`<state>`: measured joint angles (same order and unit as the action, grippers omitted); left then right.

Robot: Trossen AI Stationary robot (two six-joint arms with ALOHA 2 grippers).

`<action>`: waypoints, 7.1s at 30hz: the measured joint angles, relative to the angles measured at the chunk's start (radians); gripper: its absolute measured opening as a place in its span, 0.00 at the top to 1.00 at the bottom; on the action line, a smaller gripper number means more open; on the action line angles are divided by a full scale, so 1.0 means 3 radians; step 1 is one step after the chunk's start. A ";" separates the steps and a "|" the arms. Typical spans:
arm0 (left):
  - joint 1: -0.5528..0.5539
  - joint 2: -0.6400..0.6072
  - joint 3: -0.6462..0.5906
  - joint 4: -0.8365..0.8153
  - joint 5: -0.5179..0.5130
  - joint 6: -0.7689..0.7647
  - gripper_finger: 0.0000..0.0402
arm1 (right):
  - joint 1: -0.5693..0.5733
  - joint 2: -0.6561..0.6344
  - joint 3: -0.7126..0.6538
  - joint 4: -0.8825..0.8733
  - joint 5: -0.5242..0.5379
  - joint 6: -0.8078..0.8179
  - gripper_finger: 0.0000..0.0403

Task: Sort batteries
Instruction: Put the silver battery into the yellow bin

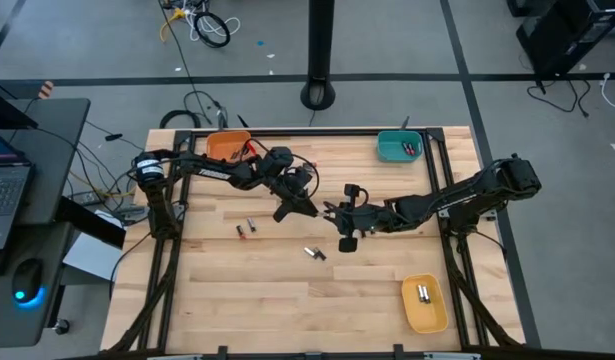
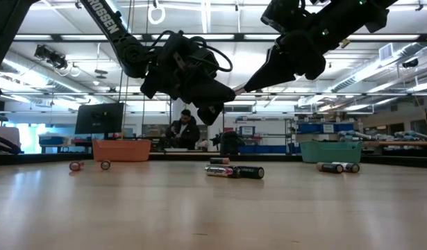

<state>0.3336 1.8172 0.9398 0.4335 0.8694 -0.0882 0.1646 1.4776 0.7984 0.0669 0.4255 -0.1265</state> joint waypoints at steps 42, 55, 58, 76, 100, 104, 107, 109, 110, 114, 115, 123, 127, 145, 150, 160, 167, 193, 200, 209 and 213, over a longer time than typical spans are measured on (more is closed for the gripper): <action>0.0000 -0.0001 0.0003 -0.0122 -0.0328 0.0555 0.59 | 0.1744 -0.0023 0.0822 -0.3425 -0.2778 0.4960 0.84; 0.0000 -0.0001 0.0003 -0.0120 -0.0328 0.0548 0.59 | 0.1617 -0.0023 0.0022 -0.2663 -0.2998 0.4993 0.84; 0.0000 -0.0001 0.0001 -0.0120 -0.0328 0.0546 0.59 | 0.1606 -0.0023 -0.0041 -0.2656 -0.2998 0.4981 0.84; 0.0000 0.0000 0.0001 -0.0118 -0.0361 0.0543 0.59 | 0.1575 -0.0022 -0.0210 -0.2619 -0.2870 0.4951 0.63; -0.1058 -0.0641 -0.0069 -0.1882 -0.1688 0.1687 0.73 | 0.1378 -0.0032 0.1080 -0.3410 -0.1535 0.3895 0.86; -0.1342 -0.0518 -0.0150 -0.1612 -0.1905 0.1615 0.73 | 0.1228 -0.0032 0.1080 -0.3357 -0.1348 0.3532 0.86; -0.1416 -0.0393 -0.0153 -0.1363 -0.2116 0.1511 0.71 | 0.1137 -0.0032 0.1080 -0.3246 -0.1301 0.3317 0.85; -0.1422 -0.0314 -0.0156 -0.1282 -0.2149 0.1503 0.68 | 0.1092 -0.0031 0.1080 -0.3183 -0.1294 0.3213 0.84; -0.1421 -0.0289 -0.0158 -0.1241 -0.2154 0.1503 0.66 | 0.1078 -0.0031 0.1080 -0.3159 -0.1294 0.3181 0.84; -0.1389 -0.0220 -0.0157 -0.1185 -0.2188 0.1505 0.57 | 0.1054 -0.0031 0.1080 -0.3133 -0.1294 0.3100 0.84; -0.1376 -0.0207 -0.0158 -0.1184 -0.2189 0.1516 0.54 | 0.1054 -0.0031 0.1080 -0.3132 -0.1294 0.3085 0.84; -0.1369 0.0025 -0.0155 -0.1118 -0.2243 0.1566 0.46 | 0.1054 -0.0031 0.1080 -0.3072 -0.1224 0.3032 0.84; -0.1356 0.0102 -0.0155 -0.1012 -0.2272 0.1549 0.47 | 0.1054 -0.0031 0.1079 -0.3063 -0.1219 0.3030 0.84; -0.1334 0.0324 -0.0149 -0.0659 -0.2060 0.1175 0.69 | 0.1054 -0.0029 0.1079 -0.3045 -0.1211 0.3030 0.86; -0.1336 0.0327 -0.0143 -0.0686 -0.2068 0.1150 0.80 | 0.1054 -0.0029 0.1079 -0.3046 -0.1209 0.3029 0.86; -0.1362 0.0171 -0.0164 -0.0824 -0.2087 0.1136 0.87 | 0.1070 -0.0029 0.1079 -0.2910 -0.1211 0.2995 0.87; -0.1361 -0.0191 -0.0161 -0.0823 -0.2004 0.0945 0.87 | 0.1133 -0.0021 0.1079 -0.2379 -0.0607 0.2738 0.89; -0.1117 -0.0462 -0.0156 0.0677 -0.0873 -0.0857 0.87 | 0.1152 0.0034 0.1076 -0.1162 0.0615 0.0305 0.58; -0.1111 -0.0462 -0.0156 0.0743 -0.0873 -0.0882 0.87 | 0.1102 0.0033 0.1076 -0.1120 0.0496 0.0234 0.62; -0.1110 -0.0460 -0.0156 0.0753 -0.0882 -0.0937 0.87 | 0.1018 0.0033 0.1076 -0.1142 0.0346 0.0249 0.84; -0.1111 -0.0460 -0.0156 0.0752 -0.0878 -0.0892 0.87 | 0.1017 0.0032 0.1078 -0.1146 0.0336 0.0263 0.84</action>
<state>0.0002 1.6791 0.8928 0.6593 0.6061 -0.3560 0.4698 1.4873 1.1217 -0.2768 0.5262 -0.0477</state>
